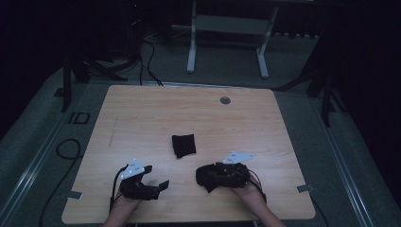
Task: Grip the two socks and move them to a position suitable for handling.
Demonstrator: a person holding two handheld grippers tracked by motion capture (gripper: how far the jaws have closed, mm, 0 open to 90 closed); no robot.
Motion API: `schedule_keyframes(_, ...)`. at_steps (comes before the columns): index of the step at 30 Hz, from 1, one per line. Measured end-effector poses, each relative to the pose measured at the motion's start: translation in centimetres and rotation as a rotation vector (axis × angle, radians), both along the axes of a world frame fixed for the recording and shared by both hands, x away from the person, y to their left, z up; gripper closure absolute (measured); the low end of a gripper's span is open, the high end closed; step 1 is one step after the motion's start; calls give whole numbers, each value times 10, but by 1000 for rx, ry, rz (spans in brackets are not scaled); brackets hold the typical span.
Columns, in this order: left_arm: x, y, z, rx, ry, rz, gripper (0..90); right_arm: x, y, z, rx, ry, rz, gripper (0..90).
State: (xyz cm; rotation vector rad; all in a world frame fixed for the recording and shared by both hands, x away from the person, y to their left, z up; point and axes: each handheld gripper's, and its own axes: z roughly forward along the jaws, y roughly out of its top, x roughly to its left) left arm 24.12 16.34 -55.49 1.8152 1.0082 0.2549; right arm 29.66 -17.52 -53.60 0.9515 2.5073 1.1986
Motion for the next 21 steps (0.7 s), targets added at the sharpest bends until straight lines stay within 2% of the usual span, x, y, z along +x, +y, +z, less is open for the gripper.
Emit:
schedule_keyframes(1, 1, -4, 1, -2, -4, -17, 67, -1, -12, 9, 16, -16, -24, 466)
schedule_keyframes(2, 3, -9, 2, 3, -2, -33, 67, -1, -12, 9, 16, -16, -24, 466)
schedule_keyframes(3, 4, -14, 2, 16, 2, -35, 135, 1, -23, 12, 8, -37, -51, 483)
schedule_keyframes(4, 6, -17, 2, 22, 8, -39, 147, 2, -27, 11, -1, -41, -66, 500)
schedule_keyframes(5, 11, -28, 1, 40, 30, -87, 150, 5, -32, 9, -6, -29, -87, 517)
schedule_keyframes(7, 13, -34, 1, 50, 40, -99, 182, 9, -38, 0, -10, 0, -113, 539)
schedule_keyframes(8, 16, -39, 0, 48, 56, -115, 182, 9, -38, 0, -10, 0, -113, 539)
schedule_keyframes(9, 19, -43, -1, 50, 66, -128, 210, 9, -40, -7, -17, 26, -117, 556)
schedule_keyframes(10, 21, -48, -1, 56, 72, -143, 210, 9, -40, -7, -17, 26, -117, 556)
schedule_keyframes(11, 24, -53, -2, 66, 78, -161, 262, 9, -39, -12, -29, 34, -111, 576)
schedule_keyframes(14, 32, -66, -6, 90, 106, -192, 291, 9, -37, -14, -30, 44, -106, 589)
schedule_keyframes(15, 35, -71, -8, 97, 111, -205, 333, 9, -35, -18, -54, 48, -105, 605)
schedule_keyframes(21, 48, -84, -16, 121, 153, -228, 426, 11, -32, -24, -70, 65, -93, 650)
